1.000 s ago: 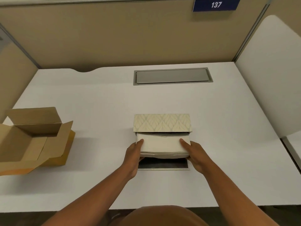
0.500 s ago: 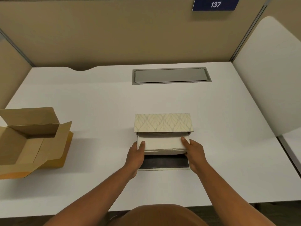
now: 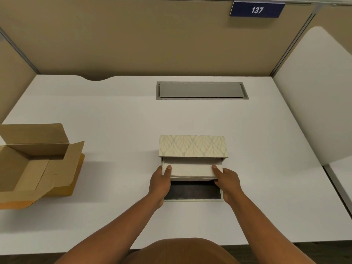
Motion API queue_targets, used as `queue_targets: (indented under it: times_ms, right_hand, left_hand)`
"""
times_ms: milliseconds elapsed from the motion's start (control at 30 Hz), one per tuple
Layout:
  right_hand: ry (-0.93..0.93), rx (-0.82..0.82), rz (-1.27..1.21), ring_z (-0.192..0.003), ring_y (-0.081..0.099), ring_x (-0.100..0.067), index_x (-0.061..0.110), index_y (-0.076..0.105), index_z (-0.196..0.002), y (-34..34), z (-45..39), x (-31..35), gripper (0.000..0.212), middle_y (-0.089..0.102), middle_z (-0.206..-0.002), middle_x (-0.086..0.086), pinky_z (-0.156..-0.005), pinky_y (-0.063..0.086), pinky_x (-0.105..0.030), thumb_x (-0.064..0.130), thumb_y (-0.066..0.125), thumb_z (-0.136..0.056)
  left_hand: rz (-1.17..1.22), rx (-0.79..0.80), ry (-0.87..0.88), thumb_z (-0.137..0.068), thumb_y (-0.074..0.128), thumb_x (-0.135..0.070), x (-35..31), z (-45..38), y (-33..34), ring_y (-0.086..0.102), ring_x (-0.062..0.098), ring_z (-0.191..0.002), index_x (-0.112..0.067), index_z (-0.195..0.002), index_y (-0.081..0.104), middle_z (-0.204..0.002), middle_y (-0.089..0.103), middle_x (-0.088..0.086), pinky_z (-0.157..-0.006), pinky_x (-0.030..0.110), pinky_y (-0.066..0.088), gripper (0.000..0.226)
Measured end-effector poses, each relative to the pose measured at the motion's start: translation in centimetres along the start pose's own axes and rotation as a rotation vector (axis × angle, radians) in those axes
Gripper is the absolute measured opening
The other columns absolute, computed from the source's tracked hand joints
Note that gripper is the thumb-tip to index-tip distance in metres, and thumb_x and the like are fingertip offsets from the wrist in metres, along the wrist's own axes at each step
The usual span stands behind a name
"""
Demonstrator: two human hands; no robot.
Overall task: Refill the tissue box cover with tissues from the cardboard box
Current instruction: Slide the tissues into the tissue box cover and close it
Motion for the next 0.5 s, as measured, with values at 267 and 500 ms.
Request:
queue_targets:
  times_ms: [267, 500]
  right_hand:
    - [-0.047, 0.061, 0.019, -0.101, 0.066, -0.027, 0.009, 0.071, -0.094, -0.8, 0.4, -0.3, 0.025, 0.073, -0.102, -0.009, -0.094, 0.057, -0.043, 0.034, 0.067, -0.094]
    - [-0.038, 0.057, 0.04, -0.103, 0.066, -0.031, 0.005, 0.07, -0.107, -1.1, 0.2, -0.6, 0.037, 0.071, -0.115, -0.013, -0.095, 0.057, -0.045, 0.039, 0.067, -0.093]
  left_hand:
    - [-0.068, -0.004, 0.024, -0.101, 0.046, -0.043, 0.0, -0.4, -0.3, 0.051, 0.029, -0.127, -0.018, -0.145, 0.044, -0.142, 0.053, 0.008, -0.108, 0.048, 0.045, 0.051]
    - [-0.089, -0.008, 0.002, -0.1, 0.047, -0.046, 0.1, -0.5, -0.3, 0.055, 0.026, -0.119, -0.02, -0.137, 0.049, -0.139, 0.056, 0.008, -0.102, 0.041, 0.048, 0.046]
Point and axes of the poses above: each hand's wrist, its own z-axis away from the middle knuckle, its own y-axis out of the palm, x = y × z, the point moved 3 cm from there along -z, towards the middle knuckle
